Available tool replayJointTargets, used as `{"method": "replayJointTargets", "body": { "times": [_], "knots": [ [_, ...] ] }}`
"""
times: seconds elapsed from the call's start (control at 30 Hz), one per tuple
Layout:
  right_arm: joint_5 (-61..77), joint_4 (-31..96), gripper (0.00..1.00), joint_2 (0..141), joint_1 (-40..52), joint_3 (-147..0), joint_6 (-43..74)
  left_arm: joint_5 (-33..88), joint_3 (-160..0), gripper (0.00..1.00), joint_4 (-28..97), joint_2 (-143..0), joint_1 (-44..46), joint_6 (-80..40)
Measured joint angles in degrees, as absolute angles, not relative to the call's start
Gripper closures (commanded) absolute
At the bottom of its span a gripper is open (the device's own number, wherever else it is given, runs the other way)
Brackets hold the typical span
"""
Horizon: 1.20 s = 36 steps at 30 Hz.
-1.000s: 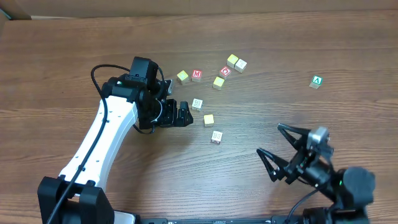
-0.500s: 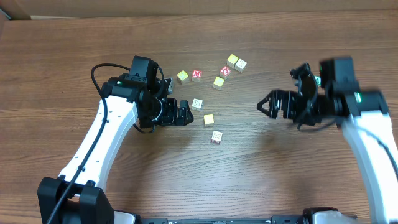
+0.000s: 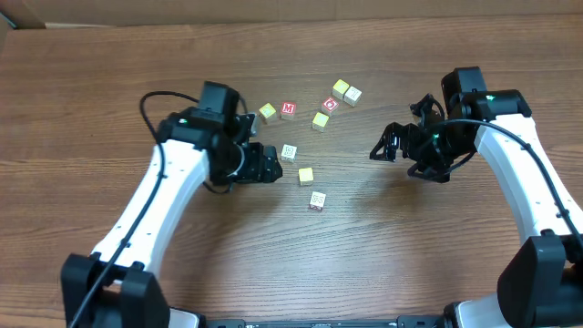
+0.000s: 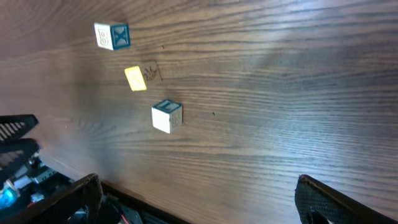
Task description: Flip 3 blocks
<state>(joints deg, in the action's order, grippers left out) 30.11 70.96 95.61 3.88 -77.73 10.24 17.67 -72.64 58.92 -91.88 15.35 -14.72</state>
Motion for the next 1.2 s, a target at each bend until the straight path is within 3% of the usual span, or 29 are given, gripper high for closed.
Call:
{"method": "replayJointTargets", "body": {
  "times": [0.13,0.3,0.63,1.2],
  "knots": [
    [28.67,71.20,0.00,93.41,3.92,-77.73,11.31,12.97,-72.71,0.09,55.40,-95.07,19.99,-16.78],
    [24.75,72.73,0.00,86.00,5.04,-77.73,11.90,7.88,-75.77,0.09,54.68,-101.67,23.42,-18.35],
    [22.00,76.82,0.00,69.14,10.37,-77.84,12.03,4.84,-98.37,0.37,62.94,-119.48,23.16,-17.58],
    [18.81,76.66,0.02,68.38,30.17,-77.87,18.59,4.23,-101.58,0.44,64.31,-130.54,23.18,-14.39]
  ]
}}
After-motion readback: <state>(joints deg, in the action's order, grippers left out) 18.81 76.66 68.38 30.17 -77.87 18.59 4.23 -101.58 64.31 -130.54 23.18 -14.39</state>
